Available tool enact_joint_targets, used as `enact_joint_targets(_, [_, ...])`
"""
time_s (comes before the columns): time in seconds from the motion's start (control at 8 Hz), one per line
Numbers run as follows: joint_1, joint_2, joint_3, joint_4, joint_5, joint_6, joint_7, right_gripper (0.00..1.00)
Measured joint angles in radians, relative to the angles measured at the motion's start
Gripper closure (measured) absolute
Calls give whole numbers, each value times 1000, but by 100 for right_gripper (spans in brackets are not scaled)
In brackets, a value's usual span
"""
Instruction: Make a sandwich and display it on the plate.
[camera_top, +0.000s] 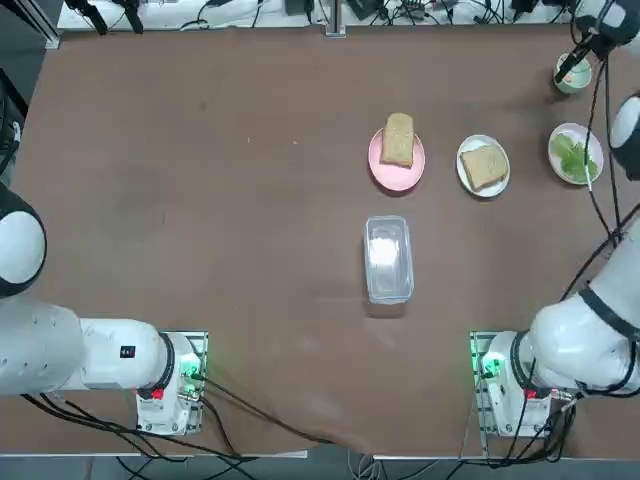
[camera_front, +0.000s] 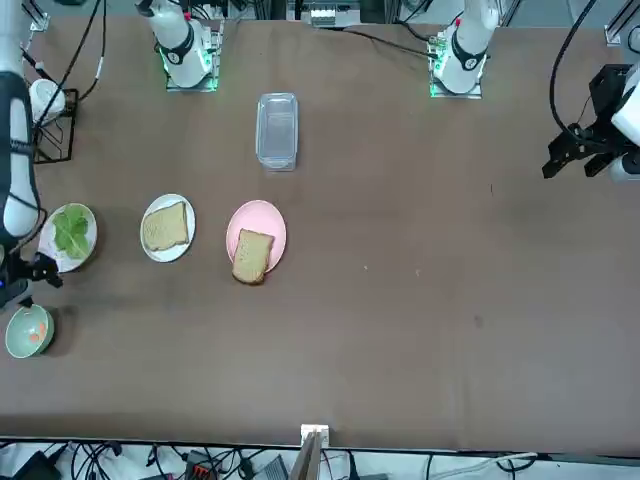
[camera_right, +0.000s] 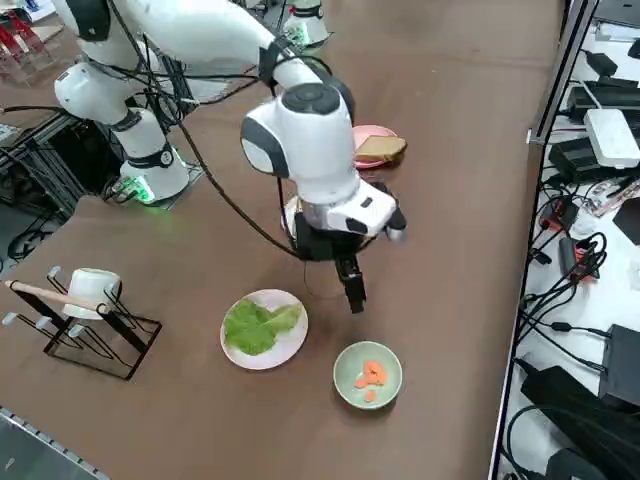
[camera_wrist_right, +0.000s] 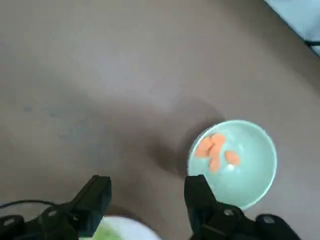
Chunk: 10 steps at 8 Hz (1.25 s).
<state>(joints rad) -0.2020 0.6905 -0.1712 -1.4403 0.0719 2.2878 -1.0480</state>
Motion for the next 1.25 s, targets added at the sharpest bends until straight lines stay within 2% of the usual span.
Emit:
enact_joint_targets(0.25, [-5,68,0,24,-5,55,-41,11])
enact_joint_targets(0.75, [-42,143,0,97,-15,91,-101,12])
enact_joint_targets(1.12, [-54,194,0,107,-18,141,-104,15])
enact_joint_targets(1.25, [-57,205,0,107,-19,151,-104,21])
